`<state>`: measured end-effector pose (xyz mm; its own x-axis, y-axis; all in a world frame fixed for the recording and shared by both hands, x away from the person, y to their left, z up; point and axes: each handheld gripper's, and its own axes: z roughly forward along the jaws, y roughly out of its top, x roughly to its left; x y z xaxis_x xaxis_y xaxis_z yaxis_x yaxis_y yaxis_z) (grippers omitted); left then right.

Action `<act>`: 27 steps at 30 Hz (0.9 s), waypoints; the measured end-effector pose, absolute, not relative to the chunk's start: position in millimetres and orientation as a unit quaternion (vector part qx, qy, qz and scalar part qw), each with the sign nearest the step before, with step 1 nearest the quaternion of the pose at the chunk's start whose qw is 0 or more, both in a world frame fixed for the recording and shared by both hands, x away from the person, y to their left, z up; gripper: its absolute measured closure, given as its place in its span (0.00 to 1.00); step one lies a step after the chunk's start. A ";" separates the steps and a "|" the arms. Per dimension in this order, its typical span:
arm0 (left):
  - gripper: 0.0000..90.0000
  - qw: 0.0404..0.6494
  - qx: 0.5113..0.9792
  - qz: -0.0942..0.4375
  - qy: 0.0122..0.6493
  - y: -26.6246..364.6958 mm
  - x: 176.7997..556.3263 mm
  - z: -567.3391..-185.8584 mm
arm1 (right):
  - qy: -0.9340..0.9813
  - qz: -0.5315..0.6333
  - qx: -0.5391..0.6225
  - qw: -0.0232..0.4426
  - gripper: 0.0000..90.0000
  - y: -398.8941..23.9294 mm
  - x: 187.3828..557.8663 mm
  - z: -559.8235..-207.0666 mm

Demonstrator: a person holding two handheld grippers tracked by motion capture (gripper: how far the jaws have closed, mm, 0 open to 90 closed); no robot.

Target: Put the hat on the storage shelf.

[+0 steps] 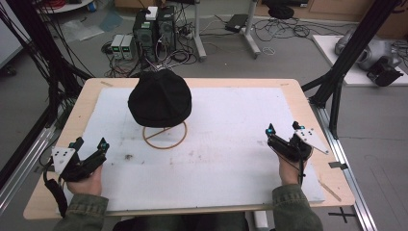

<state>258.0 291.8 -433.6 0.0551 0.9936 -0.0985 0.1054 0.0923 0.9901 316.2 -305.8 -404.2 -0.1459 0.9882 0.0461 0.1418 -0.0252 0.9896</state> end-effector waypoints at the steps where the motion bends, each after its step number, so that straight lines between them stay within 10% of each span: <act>1: 0.24 0.511 0.516 0.434 0.534 292.0 257.9 -433.7 | 0.558 0.508 0.507 0.417 0.13 -306.7 315.5 -405.0; 27: 0.24 0.511 0.514 0.430 0.538 292.6 258.3 -435.2 | 0.550 0.488 0.528 0.424 0.13 -311.8 309.2 -418.5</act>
